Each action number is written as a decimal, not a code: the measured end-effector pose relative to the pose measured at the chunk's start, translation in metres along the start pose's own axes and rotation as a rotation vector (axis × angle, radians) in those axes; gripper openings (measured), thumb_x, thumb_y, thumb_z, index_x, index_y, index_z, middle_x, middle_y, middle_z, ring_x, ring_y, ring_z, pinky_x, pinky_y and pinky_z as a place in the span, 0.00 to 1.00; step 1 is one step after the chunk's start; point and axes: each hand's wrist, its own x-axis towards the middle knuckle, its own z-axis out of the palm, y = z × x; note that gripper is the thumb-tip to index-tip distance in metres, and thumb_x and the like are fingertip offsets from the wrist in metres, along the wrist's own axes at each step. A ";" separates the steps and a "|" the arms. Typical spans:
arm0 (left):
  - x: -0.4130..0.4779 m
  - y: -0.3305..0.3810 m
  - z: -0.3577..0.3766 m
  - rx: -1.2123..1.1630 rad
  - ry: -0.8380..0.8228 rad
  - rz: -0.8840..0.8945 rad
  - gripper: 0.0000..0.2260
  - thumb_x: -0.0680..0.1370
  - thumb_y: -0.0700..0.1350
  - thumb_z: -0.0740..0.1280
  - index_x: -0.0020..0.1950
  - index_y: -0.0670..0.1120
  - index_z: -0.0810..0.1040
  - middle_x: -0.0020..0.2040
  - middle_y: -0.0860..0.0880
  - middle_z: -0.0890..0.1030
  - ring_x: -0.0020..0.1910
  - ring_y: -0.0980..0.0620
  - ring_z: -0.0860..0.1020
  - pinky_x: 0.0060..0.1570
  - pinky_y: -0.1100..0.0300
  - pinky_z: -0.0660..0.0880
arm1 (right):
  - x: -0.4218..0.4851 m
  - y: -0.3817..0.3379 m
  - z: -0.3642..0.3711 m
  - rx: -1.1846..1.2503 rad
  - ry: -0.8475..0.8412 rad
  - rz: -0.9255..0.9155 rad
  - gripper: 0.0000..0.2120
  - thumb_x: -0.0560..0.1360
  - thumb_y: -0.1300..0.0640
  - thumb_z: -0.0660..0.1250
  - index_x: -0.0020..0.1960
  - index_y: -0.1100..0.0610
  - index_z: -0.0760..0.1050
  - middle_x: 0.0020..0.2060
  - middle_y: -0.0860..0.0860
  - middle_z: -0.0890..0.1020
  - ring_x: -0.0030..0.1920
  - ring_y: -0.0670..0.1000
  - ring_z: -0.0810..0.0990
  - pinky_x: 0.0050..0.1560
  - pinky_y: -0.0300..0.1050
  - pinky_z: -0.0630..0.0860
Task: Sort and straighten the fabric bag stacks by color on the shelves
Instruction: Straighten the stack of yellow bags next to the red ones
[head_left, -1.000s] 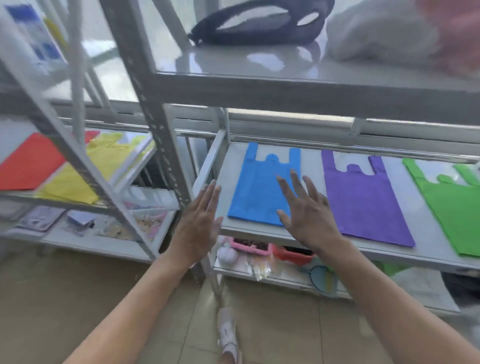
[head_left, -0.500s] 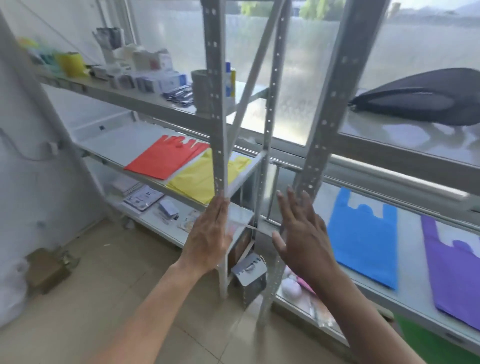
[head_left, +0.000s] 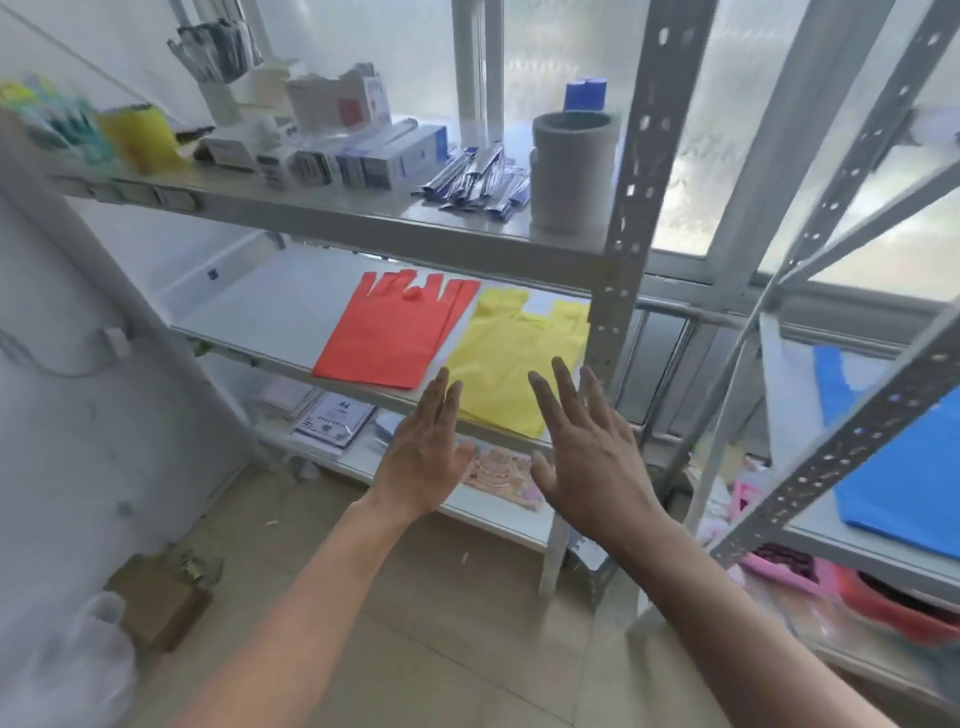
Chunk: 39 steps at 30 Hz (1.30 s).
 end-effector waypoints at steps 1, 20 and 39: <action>0.009 -0.009 0.000 -0.011 -0.021 -0.013 0.37 0.85 0.53 0.62 0.86 0.47 0.43 0.85 0.51 0.36 0.85 0.51 0.44 0.81 0.49 0.53 | 0.009 -0.007 0.008 0.000 -0.020 0.006 0.43 0.82 0.46 0.61 0.83 0.45 0.33 0.82 0.47 0.31 0.82 0.54 0.32 0.81 0.57 0.47; 0.268 -0.171 0.139 -0.226 -0.082 -0.055 0.08 0.80 0.45 0.71 0.57 0.43 0.82 0.58 0.42 0.81 0.60 0.41 0.79 0.61 0.48 0.75 | 0.245 0.094 0.229 0.329 -0.165 0.740 0.36 0.80 0.49 0.68 0.82 0.53 0.56 0.78 0.56 0.65 0.78 0.63 0.62 0.72 0.61 0.68; 0.367 -0.208 0.199 -0.269 -0.360 -0.246 0.26 0.71 0.44 0.73 0.68 0.49 0.71 0.63 0.47 0.76 0.64 0.43 0.76 0.67 0.43 0.72 | 0.298 0.145 0.280 0.439 0.134 0.844 0.18 0.77 0.60 0.69 0.67 0.52 0.80 0.60 0.48 0.78 0.58 0.49 0.76 0.55 0.44 0.72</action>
